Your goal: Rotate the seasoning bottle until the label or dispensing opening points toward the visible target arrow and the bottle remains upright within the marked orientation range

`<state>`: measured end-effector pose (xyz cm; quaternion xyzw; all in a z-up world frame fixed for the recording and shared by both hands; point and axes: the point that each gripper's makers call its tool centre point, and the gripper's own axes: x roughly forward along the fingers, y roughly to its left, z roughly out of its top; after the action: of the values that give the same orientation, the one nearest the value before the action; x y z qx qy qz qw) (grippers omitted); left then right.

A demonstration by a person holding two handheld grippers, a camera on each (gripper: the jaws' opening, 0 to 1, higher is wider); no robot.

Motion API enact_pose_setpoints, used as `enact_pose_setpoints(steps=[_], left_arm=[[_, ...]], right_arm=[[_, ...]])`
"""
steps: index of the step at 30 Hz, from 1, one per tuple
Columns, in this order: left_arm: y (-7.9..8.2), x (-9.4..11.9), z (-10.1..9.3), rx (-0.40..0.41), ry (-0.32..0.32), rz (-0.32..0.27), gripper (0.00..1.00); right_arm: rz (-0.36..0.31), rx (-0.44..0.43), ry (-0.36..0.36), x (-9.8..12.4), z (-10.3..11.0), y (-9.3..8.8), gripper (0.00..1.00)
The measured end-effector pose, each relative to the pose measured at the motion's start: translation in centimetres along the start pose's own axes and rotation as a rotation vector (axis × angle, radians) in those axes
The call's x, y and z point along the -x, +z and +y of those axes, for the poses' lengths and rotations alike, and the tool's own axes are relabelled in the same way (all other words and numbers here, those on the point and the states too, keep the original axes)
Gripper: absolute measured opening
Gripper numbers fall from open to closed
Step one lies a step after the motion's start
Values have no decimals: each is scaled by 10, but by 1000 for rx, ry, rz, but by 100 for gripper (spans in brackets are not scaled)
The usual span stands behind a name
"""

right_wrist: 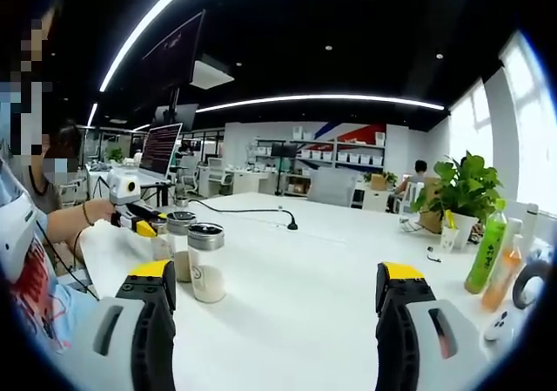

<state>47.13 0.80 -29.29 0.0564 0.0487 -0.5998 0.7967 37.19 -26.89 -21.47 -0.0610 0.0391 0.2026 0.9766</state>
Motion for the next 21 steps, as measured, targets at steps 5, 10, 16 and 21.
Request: enact_pose_setpoints(steps=[5,10,16,21], left_arm=[[1,3,-5,98,-13,-6,47],[11,10,-1,67,49,-49,66],[13,21,-3,41,159,-1,67],[19,28,-10,41,239,-22,67]], right_arm=[[-5,-7,6,-1,2,1,99],[1,-14,11,-2,2,-1,99],[3,-11,7,-1,2,-1,99],[-23,2,-9,-1,0,3,99]])
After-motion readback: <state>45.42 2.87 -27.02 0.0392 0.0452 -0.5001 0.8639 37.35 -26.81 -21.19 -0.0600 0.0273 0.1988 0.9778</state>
